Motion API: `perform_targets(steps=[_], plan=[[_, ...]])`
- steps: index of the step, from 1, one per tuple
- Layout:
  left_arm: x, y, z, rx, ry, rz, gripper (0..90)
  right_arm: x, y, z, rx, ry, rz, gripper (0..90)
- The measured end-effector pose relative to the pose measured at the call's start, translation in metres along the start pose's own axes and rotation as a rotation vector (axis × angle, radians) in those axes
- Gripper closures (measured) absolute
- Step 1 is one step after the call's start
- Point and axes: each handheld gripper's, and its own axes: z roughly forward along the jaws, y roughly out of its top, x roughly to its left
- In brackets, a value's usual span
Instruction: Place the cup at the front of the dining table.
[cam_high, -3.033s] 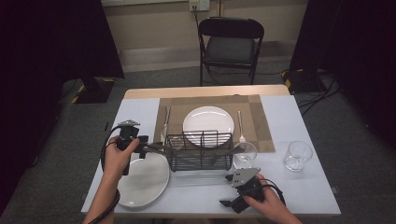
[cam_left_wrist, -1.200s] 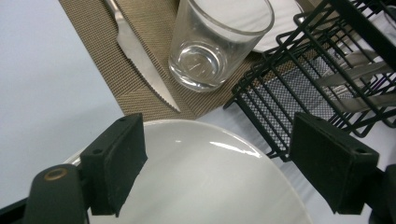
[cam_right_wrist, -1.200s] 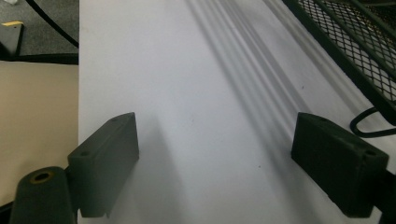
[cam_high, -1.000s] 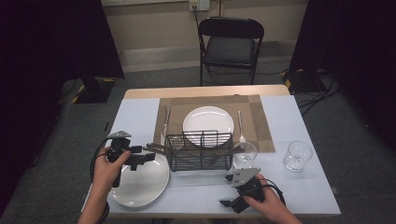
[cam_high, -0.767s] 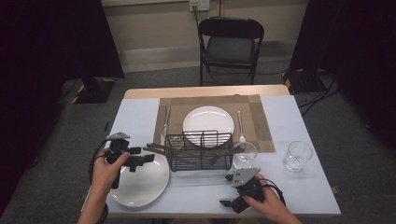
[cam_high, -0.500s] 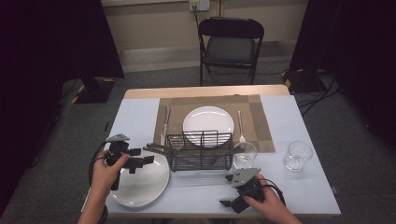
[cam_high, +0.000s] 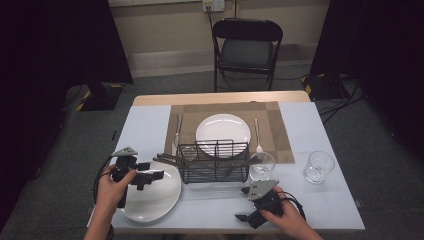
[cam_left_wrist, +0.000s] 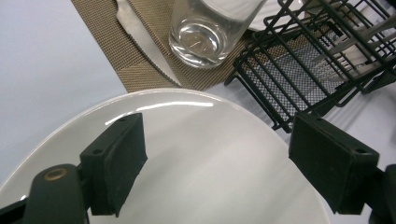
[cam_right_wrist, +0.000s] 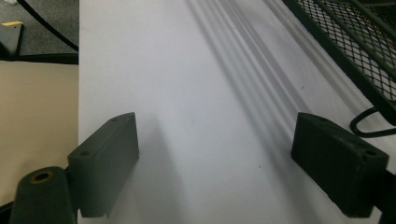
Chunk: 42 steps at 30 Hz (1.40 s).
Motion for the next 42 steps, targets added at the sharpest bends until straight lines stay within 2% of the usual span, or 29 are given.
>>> perform_targets(steps=[5, 17, 20, 25, 30, 42], plan=[[0.000, -0.005, 0.001, 0.006, 0.008, 0.004, 18.6, 0.000, 0.000, 0.000, 0.000, 0.000, 0.001, 13.9], [-0.004, -0.012, 0.006, 0.021, 0.007, 0.045, 18.6, 0.000, 0.000, 0.000, 0.000, 0.000, 0.000, 13.9], [-0.005, -0.016, 0.009, 0.038, 0.002, 0.054, 18.6, 0.000, 0.000, 0.000, 0.000, -0.001, 0.000, 13.9], [-0.005, -0.017, 0.009, 0.033, 0.003, 0.056, 18.6, 0.000, 0.000, 0.000, 0.001, 0.000, 0.001, 13.9], [-0.004, -0.019, 0.009, 0.031, 0.023, 0.065, 18.6, 0.000, 0.000, 0.000, 0.001, 0.000, 0.002, 13.9], [0.000, -0.026, 0.011, 0.075, 0.059, 0.098, 18.6, 0.000, 0.000, 0.000, 0.001, 0.000, 0.002, 13.9]])
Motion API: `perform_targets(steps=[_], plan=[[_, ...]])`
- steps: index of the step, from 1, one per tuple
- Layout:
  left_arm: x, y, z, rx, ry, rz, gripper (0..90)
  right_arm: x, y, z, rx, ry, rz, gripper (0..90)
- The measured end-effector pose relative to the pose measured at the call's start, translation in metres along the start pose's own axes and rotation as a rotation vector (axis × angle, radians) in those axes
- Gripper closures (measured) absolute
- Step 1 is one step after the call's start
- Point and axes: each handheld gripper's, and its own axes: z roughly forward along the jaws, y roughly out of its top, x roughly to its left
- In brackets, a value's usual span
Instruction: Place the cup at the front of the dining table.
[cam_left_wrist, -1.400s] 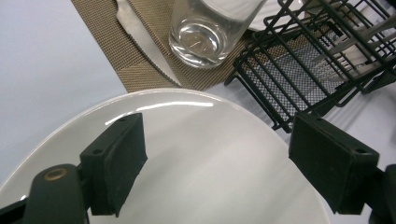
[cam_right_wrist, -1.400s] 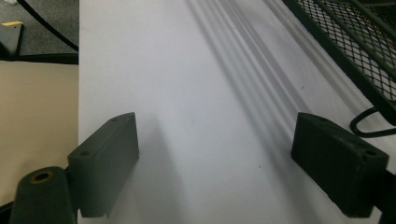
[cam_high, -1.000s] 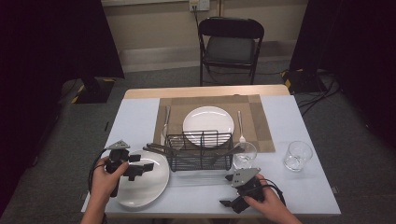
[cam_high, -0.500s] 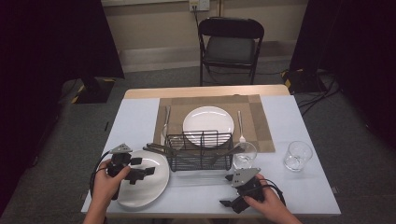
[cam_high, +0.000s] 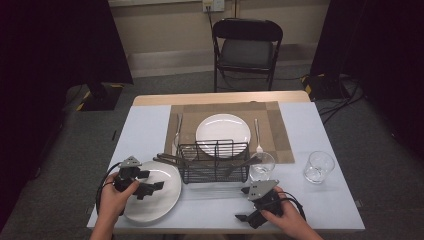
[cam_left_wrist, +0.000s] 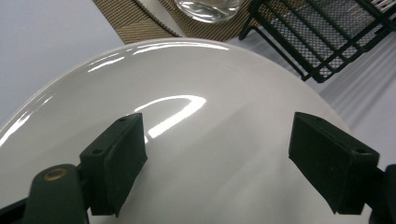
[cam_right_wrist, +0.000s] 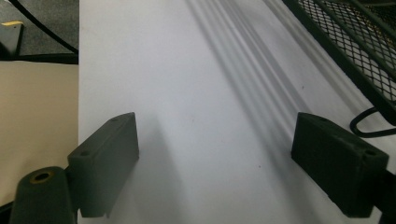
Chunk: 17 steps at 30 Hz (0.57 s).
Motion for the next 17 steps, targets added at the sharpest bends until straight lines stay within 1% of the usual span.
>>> perform_targets(steps=[1, 4, 6, 8, 11, 13, 17], plan=[[0.0001, -0.0005, 0.0004, -0.003, 0.002, -0.005, 18.6, -0.0001, 0.0000, 0.0001, 0.000, 0.000, -0.001, 13.9], [0.0003, -0.0014, 0.0001, 0.008, 0.012, 0.005, 18.6, 0.0000, 0.0000, 0.0000, 0.000, 0.000, 0.001, 13.9], [0.0010, -0.0022, 0.0000, 0.019, 0.016, 0.020, 18.6, -0.0001, 0.0001, 0.0000, 0.000, 0.001, 0.000, 13.9], [0.0009, -0.0034, 0.0003, 0.025, 0.023, 0.020, 18.6, -0.0002, 0.0001, 0.0000, 0.000, 0.001, 0.000, 13.9], [0.0013, -0.0040, 0.0003, 0.027, 0.027, 0.034, 18.6, -0.0002, 0.0001, 0.0000, 0.000, 0.001, 0.000, 13.9], [0.0012, -0.0042, 0.0005, 0.029, 0.037, 0.043, 18.5, -0.0001, 0.0001, 0.0000, 0.000, 0.001, 0.000, 13.9], [0.0014, -0.0050, 0.0014, 0.029, 0.029, 0.066, 15.9, -0.0003, 0.0000, 0.0001, 0.000, 0.001, -0.001, 13.9]])
